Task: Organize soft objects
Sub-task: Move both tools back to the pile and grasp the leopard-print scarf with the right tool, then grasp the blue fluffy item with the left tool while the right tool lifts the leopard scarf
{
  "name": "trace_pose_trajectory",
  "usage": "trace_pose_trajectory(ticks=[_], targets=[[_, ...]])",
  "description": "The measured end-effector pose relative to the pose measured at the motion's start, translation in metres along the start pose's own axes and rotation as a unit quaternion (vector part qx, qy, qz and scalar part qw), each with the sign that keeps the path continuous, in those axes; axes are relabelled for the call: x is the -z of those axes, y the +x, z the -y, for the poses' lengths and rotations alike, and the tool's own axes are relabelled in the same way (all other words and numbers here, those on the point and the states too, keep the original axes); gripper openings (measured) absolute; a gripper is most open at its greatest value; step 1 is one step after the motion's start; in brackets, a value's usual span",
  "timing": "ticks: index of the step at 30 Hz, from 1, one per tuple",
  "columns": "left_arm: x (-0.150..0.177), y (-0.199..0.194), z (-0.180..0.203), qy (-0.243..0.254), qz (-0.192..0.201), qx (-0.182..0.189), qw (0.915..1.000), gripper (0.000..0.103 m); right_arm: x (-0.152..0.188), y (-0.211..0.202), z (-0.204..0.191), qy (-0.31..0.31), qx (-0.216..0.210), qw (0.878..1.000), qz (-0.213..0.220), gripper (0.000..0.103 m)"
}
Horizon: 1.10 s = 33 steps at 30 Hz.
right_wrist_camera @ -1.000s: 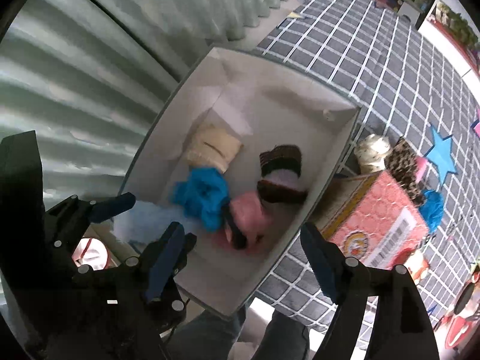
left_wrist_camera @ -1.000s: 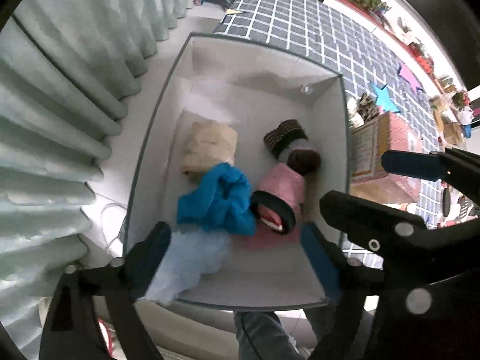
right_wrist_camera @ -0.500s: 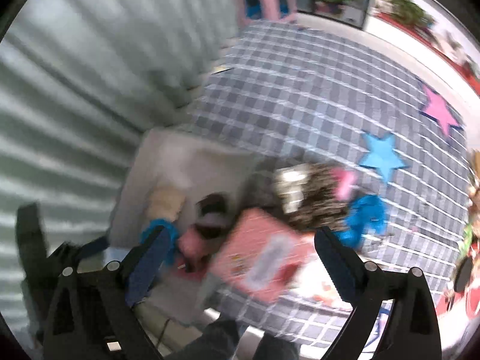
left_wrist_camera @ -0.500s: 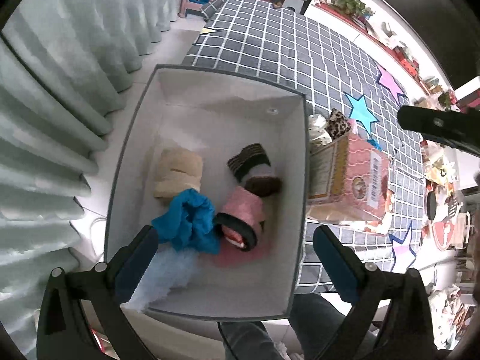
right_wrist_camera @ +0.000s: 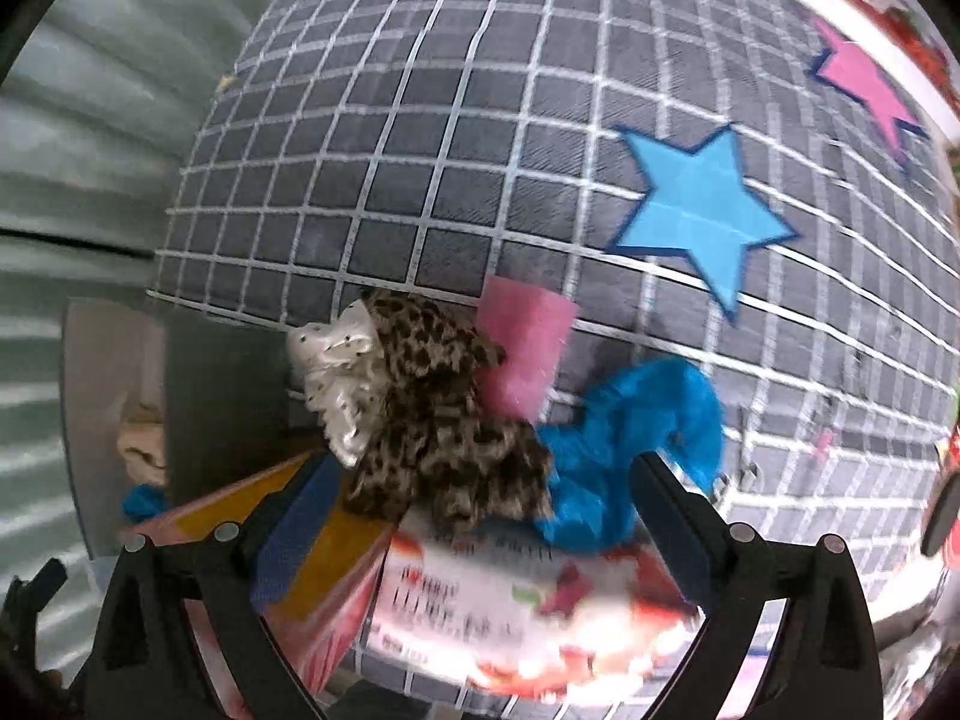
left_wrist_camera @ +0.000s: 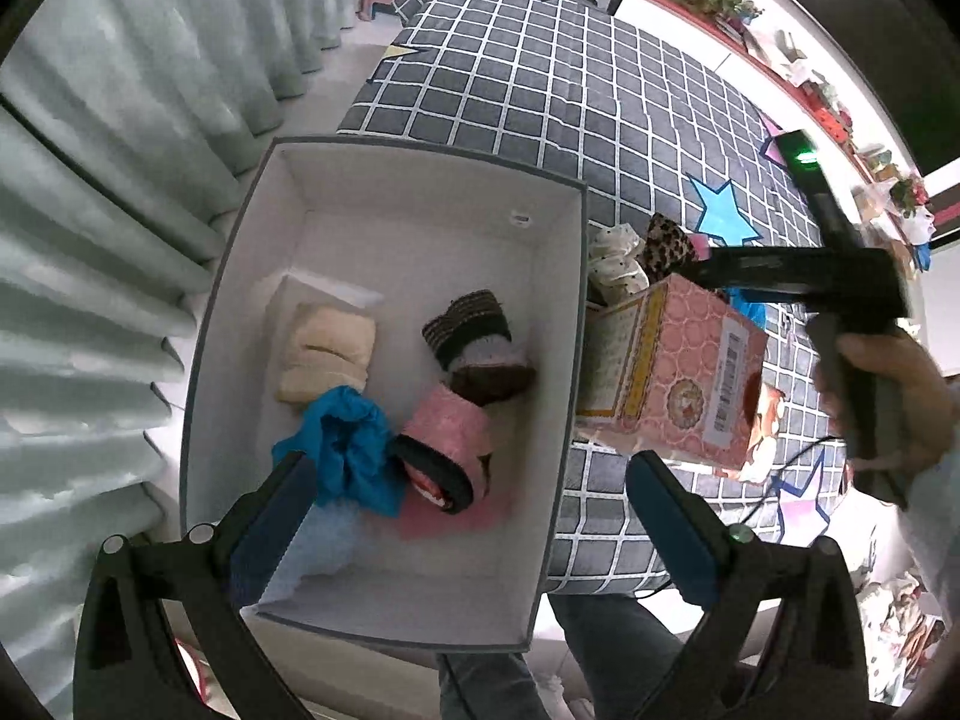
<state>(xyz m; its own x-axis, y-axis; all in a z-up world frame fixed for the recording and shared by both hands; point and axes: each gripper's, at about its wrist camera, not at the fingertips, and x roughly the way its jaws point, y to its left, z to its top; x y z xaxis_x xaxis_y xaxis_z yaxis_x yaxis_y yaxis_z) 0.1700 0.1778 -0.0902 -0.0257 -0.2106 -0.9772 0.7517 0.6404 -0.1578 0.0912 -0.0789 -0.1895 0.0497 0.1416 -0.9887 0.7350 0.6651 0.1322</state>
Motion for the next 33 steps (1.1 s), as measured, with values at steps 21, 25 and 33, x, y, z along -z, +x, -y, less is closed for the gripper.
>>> trace_pose_trajectory(ticks=[21, 25, 33], targets=[[-0.042, 0.001, 0.094, 0.033, 0.003, 0.012, 0.9994, 0.103, 0.005, 0.025, 0.174, 0.091, 0.128, 0.988, 0.007, 0.098], [-0.048, 0.004, 0.117, 0.049, 0.003, 0.019, 0.9986, 0.103, 0.035, 0.009, 0.230, 0.157, 0.122, 0.980, 0.021, 0.098], [-0.058, 0.013, 0.181, 0.099, -0.005, 0.039, 0.9944, 0.103, 0.092, -0.033, 0.310, 0.268, 0.075, 0.956, 0.092, 0.098]])
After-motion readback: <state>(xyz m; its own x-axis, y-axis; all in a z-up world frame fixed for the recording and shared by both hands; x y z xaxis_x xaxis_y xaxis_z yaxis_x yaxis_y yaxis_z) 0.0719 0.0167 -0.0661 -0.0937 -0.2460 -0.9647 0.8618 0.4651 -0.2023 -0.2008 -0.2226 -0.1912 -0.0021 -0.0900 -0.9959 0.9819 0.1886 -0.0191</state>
